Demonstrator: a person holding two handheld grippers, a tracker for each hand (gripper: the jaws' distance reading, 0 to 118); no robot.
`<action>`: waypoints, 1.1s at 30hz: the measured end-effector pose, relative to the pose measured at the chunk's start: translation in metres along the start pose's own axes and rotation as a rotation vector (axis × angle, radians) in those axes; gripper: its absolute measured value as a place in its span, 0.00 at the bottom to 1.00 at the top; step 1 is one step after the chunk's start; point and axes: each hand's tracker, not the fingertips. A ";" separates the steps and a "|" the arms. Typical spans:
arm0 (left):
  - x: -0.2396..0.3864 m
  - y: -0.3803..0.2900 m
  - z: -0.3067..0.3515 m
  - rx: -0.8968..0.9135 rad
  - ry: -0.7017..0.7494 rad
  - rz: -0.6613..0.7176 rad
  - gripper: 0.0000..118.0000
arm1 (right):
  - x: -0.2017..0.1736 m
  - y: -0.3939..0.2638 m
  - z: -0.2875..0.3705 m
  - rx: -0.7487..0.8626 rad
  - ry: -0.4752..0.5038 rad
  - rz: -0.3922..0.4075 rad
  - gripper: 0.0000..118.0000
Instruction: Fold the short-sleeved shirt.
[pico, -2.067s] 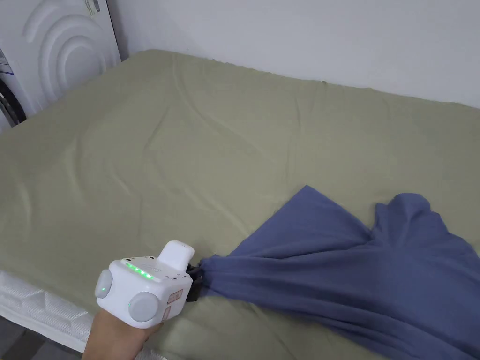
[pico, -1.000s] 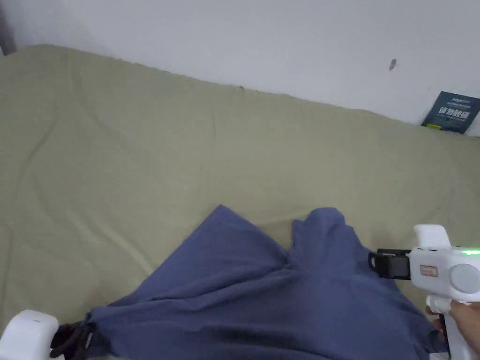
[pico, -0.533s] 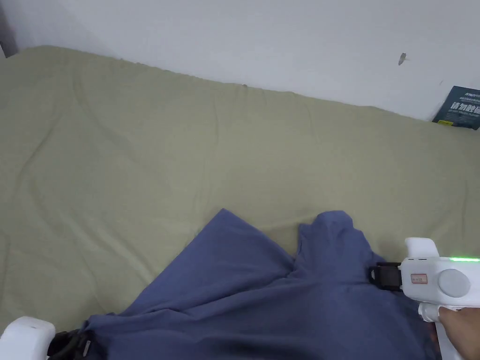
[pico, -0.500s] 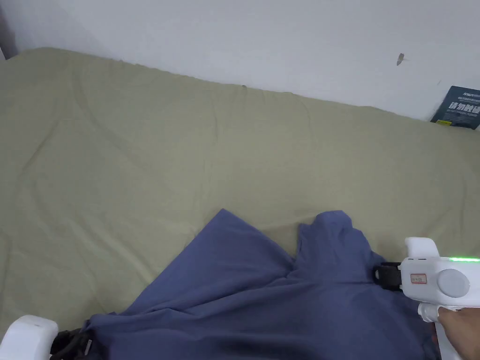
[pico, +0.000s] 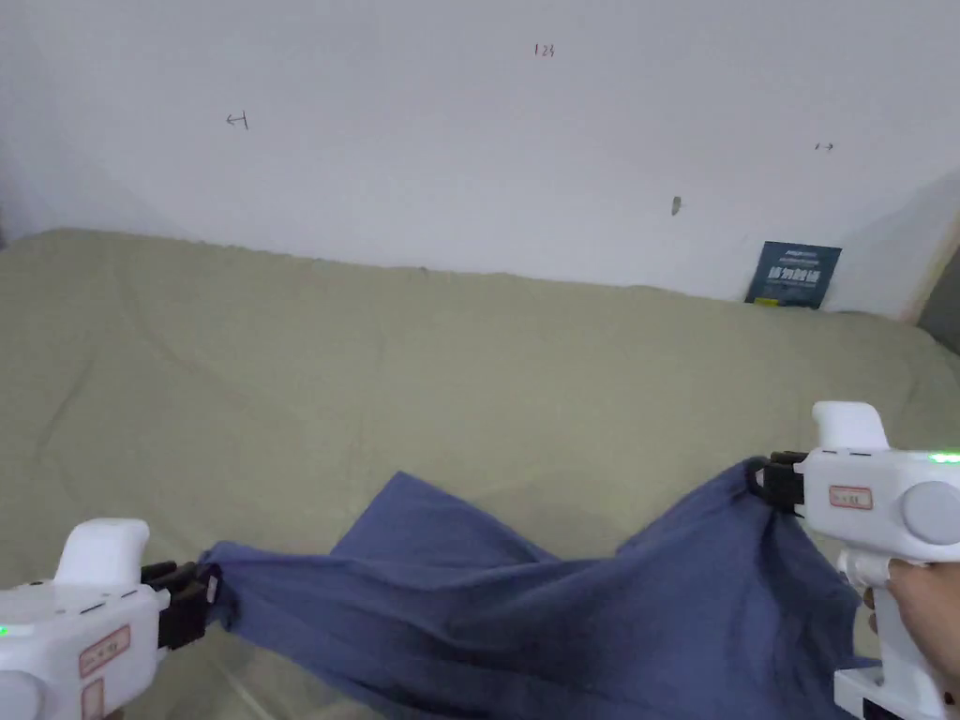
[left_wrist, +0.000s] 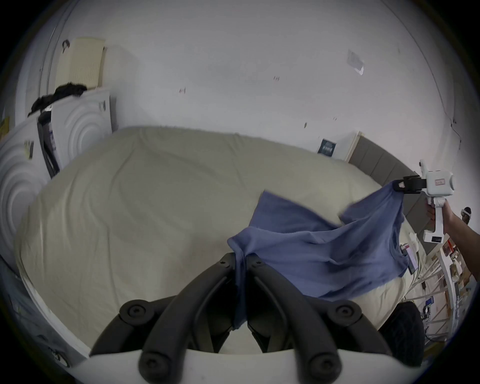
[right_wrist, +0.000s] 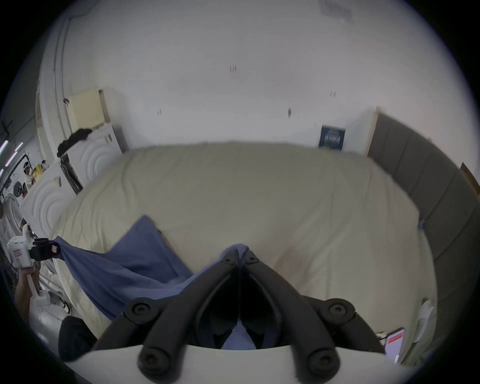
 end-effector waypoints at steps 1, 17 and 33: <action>0.004 0.012 0.002 0.014 -0.008 -0.011 0.03 | -0.005 0.011 0.031 0.032 -0.007 -0.018 0.01; 0.083 0.281 0.075 0.334 -0.010 -0.121 0.03 | 0.020 0.230 0.236 0.486 -0.106 -0.070 0.01; 0.083 0.383 0.062 0.420 0.120 -0.115 0.03 | 0.021 0.334 0.202 0.606 -0.153 -0.037 0.01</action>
